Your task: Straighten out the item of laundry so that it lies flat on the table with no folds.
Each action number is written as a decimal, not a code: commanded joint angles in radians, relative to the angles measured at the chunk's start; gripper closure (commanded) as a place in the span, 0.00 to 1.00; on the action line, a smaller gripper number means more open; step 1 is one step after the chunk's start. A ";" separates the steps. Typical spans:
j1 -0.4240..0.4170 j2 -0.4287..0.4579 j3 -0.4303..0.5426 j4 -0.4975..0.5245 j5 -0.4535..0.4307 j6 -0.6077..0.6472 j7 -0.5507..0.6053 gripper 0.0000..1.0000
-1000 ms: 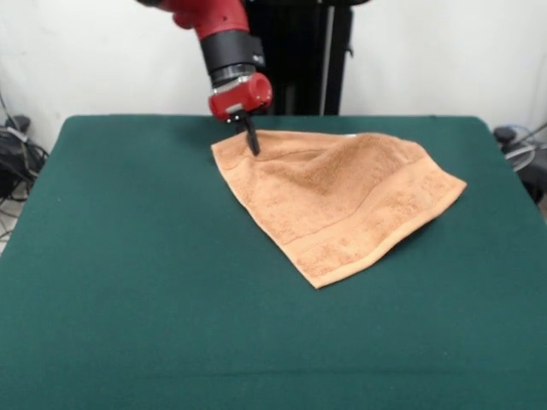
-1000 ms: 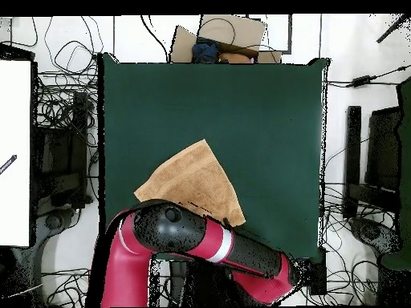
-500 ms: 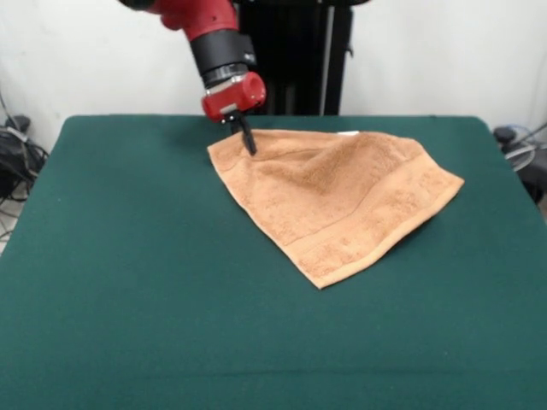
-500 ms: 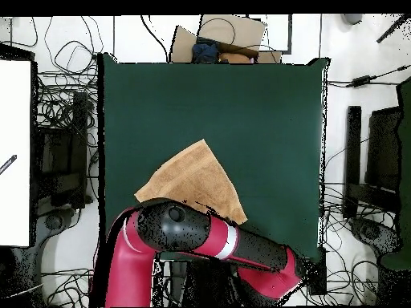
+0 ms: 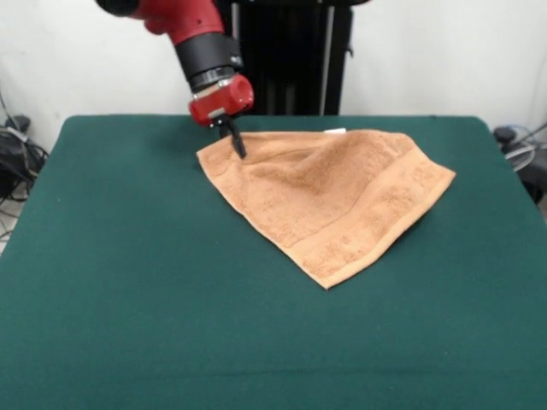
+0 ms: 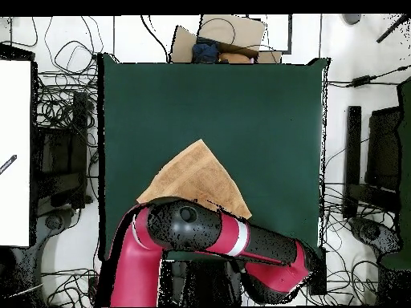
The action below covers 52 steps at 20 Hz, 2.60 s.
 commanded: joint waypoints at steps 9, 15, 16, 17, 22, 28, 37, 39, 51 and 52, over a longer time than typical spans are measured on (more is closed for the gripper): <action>-0.060 -0.031 0.027 -0.225 -0.104 0.183 -0.135 1.00; -0.079 -0.048 0.033 -0.283 -0.154 0.216 -0.120 1.00; -0.082 -0.049 0.035 -0.295 -0.159 0.223 -0.118 1.00; -0.086 -0.051 0.038 -0.311 -0.167 0.230 -0.115 1.00; -0.093 -0.061 0.049 -0.363 -0.200 0.270 -0.097 1.00; -0.084 -0.086 0.053 -0.388 -0.256 0.311 -0.050 1.00; -0.061 -0.110 0.070 -0.439 -0.337 0.385 0.028 1.00; -0.060 -0.113 0.076 -0.449 -0.347 0.397 0.035 1.00; -0.067 -0.116 0.095 -0.543 -0.432 0.454 0.113 1.00; -0.066 -0.116 0.094 -0.551 -0.441 0.458 0.122 1.00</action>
